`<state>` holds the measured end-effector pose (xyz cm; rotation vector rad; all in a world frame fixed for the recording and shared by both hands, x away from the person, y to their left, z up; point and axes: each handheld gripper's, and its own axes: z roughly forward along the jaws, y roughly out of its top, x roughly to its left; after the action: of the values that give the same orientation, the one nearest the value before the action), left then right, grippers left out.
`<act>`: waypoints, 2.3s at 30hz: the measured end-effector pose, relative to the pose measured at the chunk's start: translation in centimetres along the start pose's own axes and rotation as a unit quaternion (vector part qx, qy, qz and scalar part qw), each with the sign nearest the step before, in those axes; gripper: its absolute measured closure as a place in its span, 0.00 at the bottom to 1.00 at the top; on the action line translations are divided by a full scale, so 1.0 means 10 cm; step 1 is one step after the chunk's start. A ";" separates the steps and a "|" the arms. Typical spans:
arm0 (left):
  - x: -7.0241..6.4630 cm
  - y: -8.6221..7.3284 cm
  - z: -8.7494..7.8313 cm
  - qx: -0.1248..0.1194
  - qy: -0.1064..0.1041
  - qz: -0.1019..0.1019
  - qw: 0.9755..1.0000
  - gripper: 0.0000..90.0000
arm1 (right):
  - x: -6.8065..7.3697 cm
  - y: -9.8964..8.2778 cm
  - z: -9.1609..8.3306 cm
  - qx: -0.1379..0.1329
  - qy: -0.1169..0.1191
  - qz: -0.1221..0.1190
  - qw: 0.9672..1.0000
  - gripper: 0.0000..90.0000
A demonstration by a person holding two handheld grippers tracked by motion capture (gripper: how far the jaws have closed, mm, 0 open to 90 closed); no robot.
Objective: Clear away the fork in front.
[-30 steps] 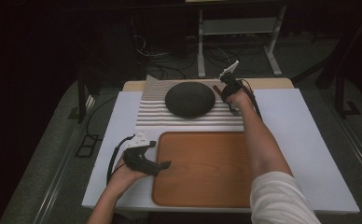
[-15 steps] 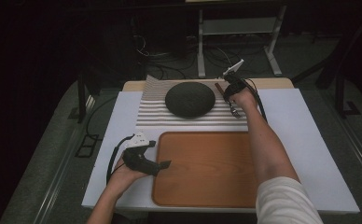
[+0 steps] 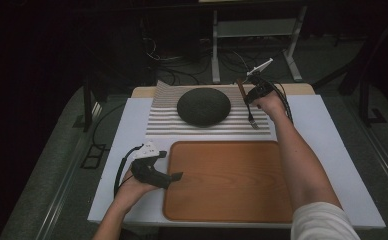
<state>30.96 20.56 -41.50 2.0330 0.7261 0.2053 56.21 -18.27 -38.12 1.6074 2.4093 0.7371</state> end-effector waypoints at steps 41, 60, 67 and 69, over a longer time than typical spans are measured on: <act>-0.02 0.03 0.04 0.000 0.004 0.007 1.000 0.00 | 0.27 -0.82 -1.22 -0.172 0.097 -0.089 0.976 0.86; -0.12 0.61 0.19 -0.032 0.004 0.012 0.999 0.00 | 0.56 -1.36 -1.27 -0.196 0.175 -0.142 0.954 0.86; -0.19 0.96 0.31 -0.046 -0.005 0.031 0.998 0.00 | 0.61 -1.47 -1.29 -0.196 0.183 -0.147 0.952 0.86; -0.21 1.05 0.34 -0.052 -0.010 0.037 0.998 0.02 | 0.63 -1.50 -1.28 -0.195 0.186 -0.148 0.951 0.86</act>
<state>35.00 12.87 -34.41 1.9617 0.6163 0.2609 36.32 -21.12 -33.29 0.9971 2.4470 1.4465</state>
